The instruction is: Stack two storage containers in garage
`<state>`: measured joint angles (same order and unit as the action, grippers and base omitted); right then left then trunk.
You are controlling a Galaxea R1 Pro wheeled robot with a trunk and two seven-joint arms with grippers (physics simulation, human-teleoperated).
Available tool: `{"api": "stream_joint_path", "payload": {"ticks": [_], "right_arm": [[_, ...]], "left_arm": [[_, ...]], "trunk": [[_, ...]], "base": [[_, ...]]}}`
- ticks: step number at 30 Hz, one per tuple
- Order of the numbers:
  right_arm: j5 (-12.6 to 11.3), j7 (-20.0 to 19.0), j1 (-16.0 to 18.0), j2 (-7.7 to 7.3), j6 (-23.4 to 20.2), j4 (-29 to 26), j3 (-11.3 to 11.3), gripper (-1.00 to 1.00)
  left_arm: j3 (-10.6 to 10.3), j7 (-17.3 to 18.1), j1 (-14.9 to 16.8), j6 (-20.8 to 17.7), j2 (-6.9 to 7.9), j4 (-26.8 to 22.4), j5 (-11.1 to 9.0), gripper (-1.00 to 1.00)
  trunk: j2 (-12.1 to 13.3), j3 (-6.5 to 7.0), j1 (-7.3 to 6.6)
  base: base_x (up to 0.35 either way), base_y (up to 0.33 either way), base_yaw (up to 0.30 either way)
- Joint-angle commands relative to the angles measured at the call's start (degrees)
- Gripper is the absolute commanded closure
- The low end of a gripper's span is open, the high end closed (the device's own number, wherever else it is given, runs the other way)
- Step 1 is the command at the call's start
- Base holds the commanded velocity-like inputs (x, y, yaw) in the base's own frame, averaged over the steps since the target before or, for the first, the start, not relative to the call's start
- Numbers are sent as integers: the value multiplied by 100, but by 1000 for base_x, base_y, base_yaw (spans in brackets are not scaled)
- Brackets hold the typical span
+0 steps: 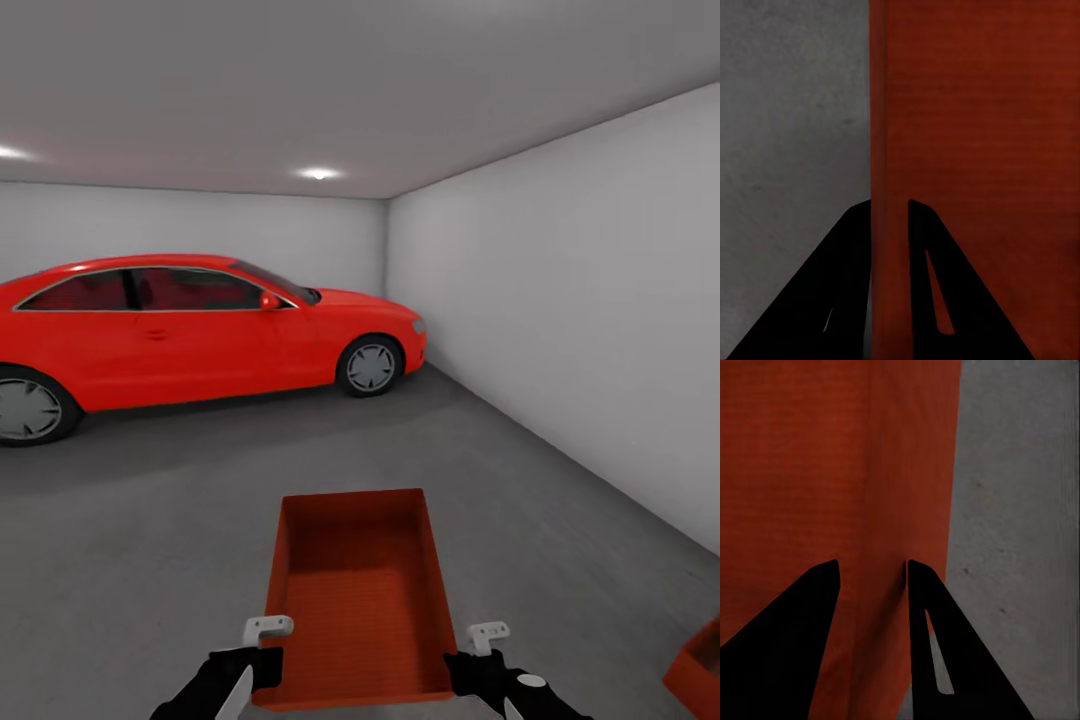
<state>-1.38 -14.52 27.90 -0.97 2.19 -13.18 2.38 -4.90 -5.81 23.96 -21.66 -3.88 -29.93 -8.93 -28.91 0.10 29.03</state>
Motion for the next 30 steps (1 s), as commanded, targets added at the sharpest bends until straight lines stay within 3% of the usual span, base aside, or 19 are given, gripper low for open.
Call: {"api": "stream_joint_path", "payload": {"ticks": [1,30], "right_arm": [[-20,-139,-8,114,25,23,242,100],[-20,-139,-4,114,27,21,246,100]], "left_arm": [[42,-181,3,206,0,-57,144,100],[42,-183,3,206,-16,-57,143,100]], "trunk": [[-3,1,5],[-3,69,5]], "base": [[324,0,-274],[325,0,-283]]}}
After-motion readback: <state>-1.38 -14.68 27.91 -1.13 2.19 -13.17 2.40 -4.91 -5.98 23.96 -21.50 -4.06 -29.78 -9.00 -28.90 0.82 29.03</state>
